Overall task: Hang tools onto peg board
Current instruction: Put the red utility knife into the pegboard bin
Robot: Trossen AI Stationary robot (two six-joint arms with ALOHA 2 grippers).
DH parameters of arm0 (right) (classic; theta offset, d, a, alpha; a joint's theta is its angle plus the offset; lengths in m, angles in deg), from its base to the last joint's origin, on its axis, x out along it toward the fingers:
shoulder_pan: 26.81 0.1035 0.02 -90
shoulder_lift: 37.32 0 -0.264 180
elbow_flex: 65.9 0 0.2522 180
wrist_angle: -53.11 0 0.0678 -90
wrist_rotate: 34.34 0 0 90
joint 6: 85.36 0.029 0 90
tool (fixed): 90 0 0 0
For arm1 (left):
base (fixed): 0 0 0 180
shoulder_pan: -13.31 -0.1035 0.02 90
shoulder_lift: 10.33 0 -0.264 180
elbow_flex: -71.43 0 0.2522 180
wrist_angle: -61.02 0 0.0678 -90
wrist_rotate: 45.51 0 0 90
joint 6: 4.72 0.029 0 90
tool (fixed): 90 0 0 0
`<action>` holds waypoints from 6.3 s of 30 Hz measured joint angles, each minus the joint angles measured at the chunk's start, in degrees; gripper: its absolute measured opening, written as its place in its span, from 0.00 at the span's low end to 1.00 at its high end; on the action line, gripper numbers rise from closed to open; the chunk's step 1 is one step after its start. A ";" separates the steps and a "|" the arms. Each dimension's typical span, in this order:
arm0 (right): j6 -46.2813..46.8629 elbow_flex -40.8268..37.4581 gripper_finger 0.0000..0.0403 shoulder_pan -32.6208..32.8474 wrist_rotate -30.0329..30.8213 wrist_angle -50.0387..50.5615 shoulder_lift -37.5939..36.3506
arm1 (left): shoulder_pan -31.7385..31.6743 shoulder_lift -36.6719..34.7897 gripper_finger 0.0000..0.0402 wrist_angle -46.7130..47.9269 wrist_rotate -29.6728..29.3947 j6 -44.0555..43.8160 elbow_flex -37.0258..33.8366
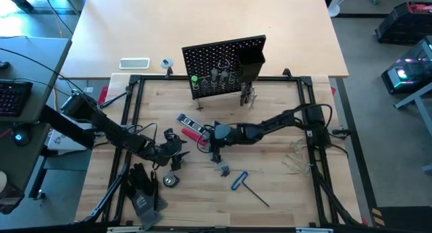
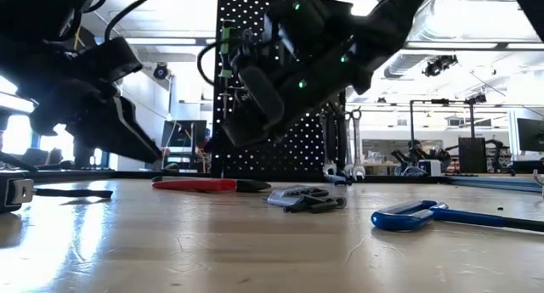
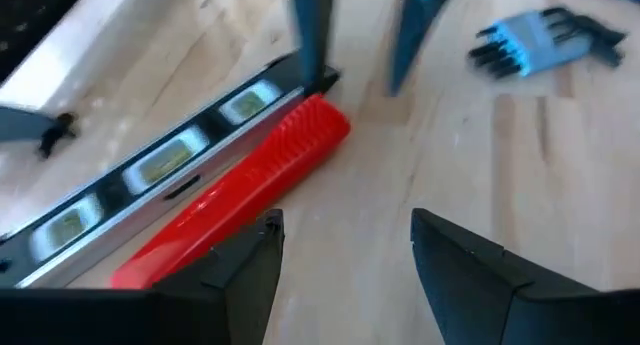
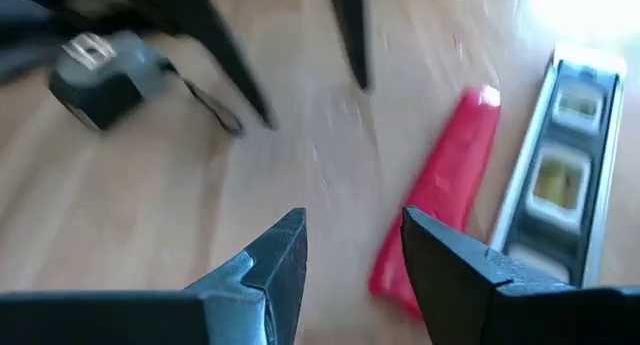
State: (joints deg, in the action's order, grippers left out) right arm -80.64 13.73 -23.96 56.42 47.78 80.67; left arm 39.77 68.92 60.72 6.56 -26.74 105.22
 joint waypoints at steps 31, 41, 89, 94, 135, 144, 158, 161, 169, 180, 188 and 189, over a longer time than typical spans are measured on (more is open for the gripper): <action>5.30 3.84 0.39 -0.76 -5.34 12.97 7.30 | 0.12 1.50 0.53 -3.88 0.44 0.68 -1.35; 5.77 3.97 0.39 1.79 -5.50 17.87 6.46 | -0.95 1.47 0.53 -4.24 1.80 1.64 -1.33; -2.20 3.18 0.11 8.60 5.25 36.13 -10.63 | -15.09 10.57 0.53 8.25 36.95 11.82 21.30; -2.62 3.27 0.11 9.71 5.88 36.95 -10.81 | -15.66 17.26 0.52 18.43 33.54 12.64 29.26; 8.46 3.38 0.48 24.38 31.20 59.96 -45.01 | -13.75 19.09 0.08 -14.03 24.86 37.66 36.33; 5.31 3.59 0.48 24.97 32.28 54.68 -45.65 | -15.71 19.35 0.08 -23.84 25.55 41.20 36.07; 5.35 3.36 0.48 24.95 33.23 54.22 -53.92 | -16.39 19.18 0.08 -30.42 25.51 44.66 36.37; 5.75 3.27 0.48 25.65 32.89 55.43 -56.43 | -16.44 18.86 0.08 -32.13 25.38 45.03 36.52; 6.39 3.27 0.48 26.83 34.66 56.33 -58.98 | -16.71 19.00 0.08 -34.39 26.01 46.10 36.50; -8.59 3.38 0.48 24.95 33.72 39.46 -50.83 | -19.76 19.04 0.08 -39.69 32.27 40.14 36.35; -12.69 3.38 0.48 20.63 31.98 32.30 -48.54 | -19.76 19.09 0.08 -40.30 34.64 40.21 36.35; -12.61 3.38 0.48 20.19 31.54 32.30 -48.49 | -19.70 19.09 0.08 -40.39 34.58 40.43 36.35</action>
State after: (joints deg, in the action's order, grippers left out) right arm -93.25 17.11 -3.77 87.96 80.07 32.18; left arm 20.07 88.01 20.33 41.14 13.69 141.57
